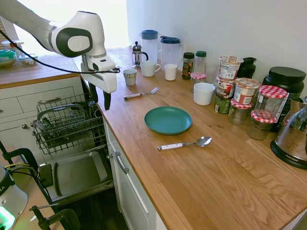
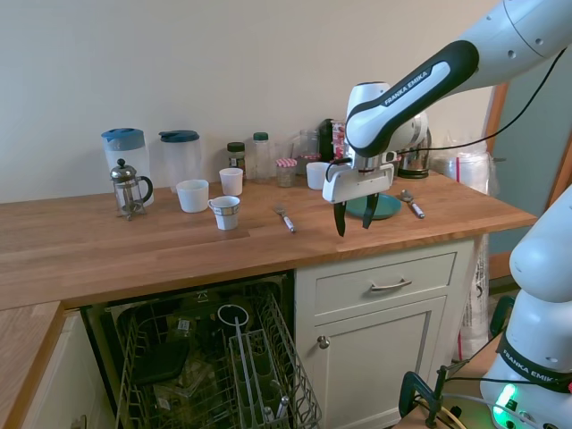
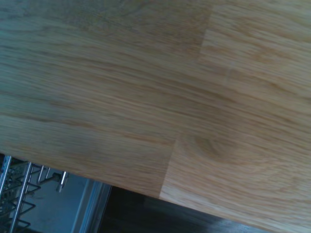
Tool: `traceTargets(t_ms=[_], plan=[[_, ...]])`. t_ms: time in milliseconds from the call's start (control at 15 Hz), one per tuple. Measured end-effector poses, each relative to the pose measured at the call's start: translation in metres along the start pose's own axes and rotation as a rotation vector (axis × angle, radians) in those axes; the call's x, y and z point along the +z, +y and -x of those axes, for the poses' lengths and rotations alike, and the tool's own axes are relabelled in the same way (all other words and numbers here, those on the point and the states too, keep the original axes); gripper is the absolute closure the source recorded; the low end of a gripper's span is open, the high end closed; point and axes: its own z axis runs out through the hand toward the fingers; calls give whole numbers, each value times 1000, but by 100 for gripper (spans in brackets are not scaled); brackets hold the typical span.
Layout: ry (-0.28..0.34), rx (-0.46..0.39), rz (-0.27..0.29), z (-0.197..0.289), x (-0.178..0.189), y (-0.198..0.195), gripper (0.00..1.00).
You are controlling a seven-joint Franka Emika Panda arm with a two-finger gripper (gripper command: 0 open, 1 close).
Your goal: Put the fork in the dishwasher
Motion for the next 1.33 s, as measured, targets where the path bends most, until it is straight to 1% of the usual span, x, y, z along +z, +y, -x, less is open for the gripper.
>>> traceTargets(t_ms=[200, 400, 600, 667, 867, 1067, 1333], plan=[[9, -2, -2, -1, -2, -2, 0], [41, 24, -60, -4, -13, -16, 0], [74, 70, -115, -4, -13, -46, 0], [93, 94, -142, -4, -11, -60, 0], [156, 152, -189, -4, 3, -101, 0], [232, 226, -206, -12, 16, -130, 0], [268, 294, -205, -34, 30, -156, 0]])
